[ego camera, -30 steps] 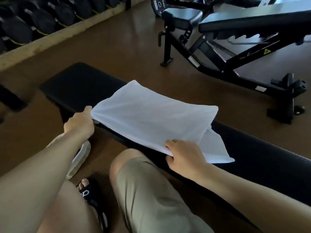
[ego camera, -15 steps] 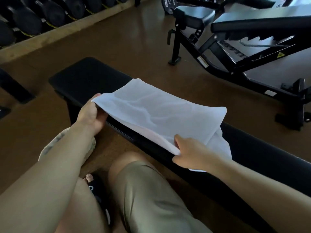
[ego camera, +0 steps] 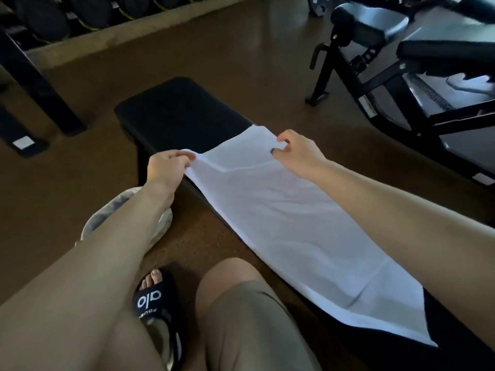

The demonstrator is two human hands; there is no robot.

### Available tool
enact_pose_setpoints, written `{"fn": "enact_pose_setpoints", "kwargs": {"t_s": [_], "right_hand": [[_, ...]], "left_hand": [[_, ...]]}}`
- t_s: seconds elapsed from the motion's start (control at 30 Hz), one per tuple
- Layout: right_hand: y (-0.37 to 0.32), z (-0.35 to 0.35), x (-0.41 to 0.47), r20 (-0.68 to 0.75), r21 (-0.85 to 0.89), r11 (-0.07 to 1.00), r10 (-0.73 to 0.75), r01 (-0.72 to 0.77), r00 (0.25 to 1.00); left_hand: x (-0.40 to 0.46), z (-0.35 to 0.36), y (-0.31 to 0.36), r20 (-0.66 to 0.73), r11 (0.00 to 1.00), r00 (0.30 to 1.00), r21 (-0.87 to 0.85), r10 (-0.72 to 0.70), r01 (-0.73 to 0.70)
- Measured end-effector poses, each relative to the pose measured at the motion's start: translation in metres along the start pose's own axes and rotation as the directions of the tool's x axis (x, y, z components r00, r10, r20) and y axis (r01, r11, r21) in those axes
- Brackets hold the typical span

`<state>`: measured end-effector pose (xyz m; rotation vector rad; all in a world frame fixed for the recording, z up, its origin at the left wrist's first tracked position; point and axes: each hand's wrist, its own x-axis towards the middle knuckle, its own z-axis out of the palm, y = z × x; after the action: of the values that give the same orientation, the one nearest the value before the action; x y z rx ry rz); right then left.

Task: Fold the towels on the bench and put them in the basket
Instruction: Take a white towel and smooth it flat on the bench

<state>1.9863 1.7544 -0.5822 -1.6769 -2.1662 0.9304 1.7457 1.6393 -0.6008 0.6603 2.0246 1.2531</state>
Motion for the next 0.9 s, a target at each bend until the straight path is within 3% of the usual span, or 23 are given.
{"fn": "enact_pose_setpoints", "kwargs": {"t_s": [0.13,0.27,0.33,0.5,0.8,0.9], "right_hand": [[-0.014,0.029,0.065,-0.083,0.061,0.998,-0.002,0.007,0.997],[-0.019,0.049,0.117,-0.116,-0.137,0.990,-0.037,0.021,0.993],[-0.022,0.053,0.135,-0.134,-0.156,0.988,-0.004,-0.017,0.991],[-0.025,0.049,0.161,-0.049,-0.081,0.994,0.069,-0.073,0.996],[-0.032,0.059,0.185,-0.215,0.035,0.998,-0.039,0.048,0.976],[-0.045,0.069,0.199,-0.243,0.036,0.994,-0.093,0.105,0.966]], "left_hand": [[0.022,-0.003,-0.005,0.023,0.988,0.993,0.103,0.116,-0.118],[0.044,0.000,-0.010,0.008,0.984,0.991,0.118,0.134,-0.134],[0.050,0.001,-0.012,-0.010,0.984,0.991,0.126,0.132,-0.130],[0.059,0.001,-0.018,-0.024,0.978,0.990,0.162,0.137,-0.131],[0.077,-0.013,-0.031,-0.053,0.967,0.989,0.224,0.134,-0.119],[0.084,-0.016,-0.033,-0.084,0.951,0.976,0.257,0.199,-0.172]]}}
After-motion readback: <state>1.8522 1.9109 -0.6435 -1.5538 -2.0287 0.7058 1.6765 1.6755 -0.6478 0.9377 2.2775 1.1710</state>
